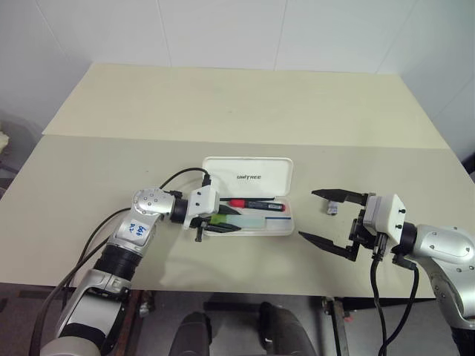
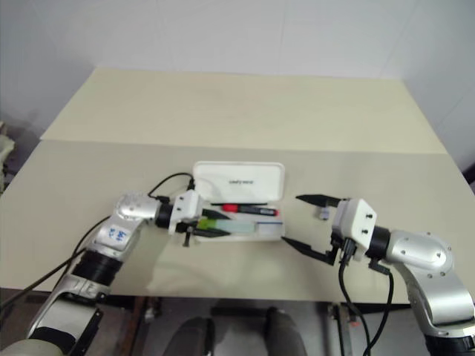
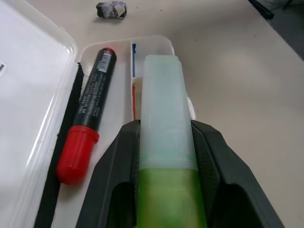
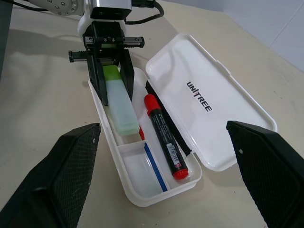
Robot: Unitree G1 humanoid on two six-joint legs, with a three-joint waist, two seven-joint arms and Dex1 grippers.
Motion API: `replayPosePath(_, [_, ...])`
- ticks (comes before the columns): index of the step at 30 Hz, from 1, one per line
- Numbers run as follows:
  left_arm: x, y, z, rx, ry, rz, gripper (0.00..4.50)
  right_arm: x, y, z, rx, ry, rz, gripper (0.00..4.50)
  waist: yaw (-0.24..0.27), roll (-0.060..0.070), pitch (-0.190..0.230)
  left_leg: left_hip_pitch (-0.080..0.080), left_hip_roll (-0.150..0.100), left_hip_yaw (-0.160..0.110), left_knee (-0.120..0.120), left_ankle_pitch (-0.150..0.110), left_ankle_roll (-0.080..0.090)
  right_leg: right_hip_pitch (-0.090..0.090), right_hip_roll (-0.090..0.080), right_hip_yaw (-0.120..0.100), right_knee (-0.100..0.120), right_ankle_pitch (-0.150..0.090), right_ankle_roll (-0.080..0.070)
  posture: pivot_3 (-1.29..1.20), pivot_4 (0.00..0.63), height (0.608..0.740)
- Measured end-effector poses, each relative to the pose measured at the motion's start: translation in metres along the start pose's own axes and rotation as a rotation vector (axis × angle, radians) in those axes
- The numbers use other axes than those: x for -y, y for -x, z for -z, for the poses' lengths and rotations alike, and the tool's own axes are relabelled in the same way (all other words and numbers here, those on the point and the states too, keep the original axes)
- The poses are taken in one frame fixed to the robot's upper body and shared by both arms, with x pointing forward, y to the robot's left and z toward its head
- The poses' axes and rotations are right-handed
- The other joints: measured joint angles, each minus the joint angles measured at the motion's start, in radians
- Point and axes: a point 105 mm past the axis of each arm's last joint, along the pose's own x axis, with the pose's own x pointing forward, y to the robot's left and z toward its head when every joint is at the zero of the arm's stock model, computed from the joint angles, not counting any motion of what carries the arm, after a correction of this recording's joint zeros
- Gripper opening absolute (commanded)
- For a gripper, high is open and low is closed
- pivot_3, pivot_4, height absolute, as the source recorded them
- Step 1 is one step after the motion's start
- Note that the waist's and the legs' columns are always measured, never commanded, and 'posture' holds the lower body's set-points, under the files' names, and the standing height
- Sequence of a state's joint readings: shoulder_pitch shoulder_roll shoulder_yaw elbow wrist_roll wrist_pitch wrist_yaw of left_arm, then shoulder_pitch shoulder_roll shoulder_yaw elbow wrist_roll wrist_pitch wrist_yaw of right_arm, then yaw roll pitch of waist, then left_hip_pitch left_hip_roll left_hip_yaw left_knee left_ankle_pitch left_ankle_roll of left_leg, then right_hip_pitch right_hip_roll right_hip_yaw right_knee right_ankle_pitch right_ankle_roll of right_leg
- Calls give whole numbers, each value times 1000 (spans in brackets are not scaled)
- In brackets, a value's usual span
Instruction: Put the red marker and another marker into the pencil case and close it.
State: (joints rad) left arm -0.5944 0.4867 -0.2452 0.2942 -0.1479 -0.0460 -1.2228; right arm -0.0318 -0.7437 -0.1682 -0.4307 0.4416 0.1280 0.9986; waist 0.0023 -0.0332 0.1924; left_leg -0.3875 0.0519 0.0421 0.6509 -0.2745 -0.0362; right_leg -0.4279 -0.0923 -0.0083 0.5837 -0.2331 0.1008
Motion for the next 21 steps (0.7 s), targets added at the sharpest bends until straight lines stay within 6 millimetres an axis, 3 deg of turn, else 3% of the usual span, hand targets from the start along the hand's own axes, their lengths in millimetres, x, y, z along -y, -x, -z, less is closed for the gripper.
replayPosePath(3, [-1,0,1,-7,1,-1,1145,0,0,0,-1,-1,1,4500,0,0,0,0,0,0,0,0,0,0,0,0,0,0,0,0,150,740])
replayPosePath(4, [-2,0,1,-9,2,-2,1893,0,0,0,-1,-1,1,4500,0,0,0,0,0,0,0,0,0,0,0,0,0,0,0,0,150,740])
replayPosePath(12, [-1,0,-1,-9,8,19,4461,2,-1,-2,5,8,1,4500,0,0,0,0,0,0,0,0,0,0,0,0,0,0,1,0,150,740])
replayPosePath(21, [2,0,-3,-5,21,47,4487,3,-6,-2,19,9,23,4500,-1,0,0,0,0,0,0,0,0,0,0,0,1,0,0,0,150,740])
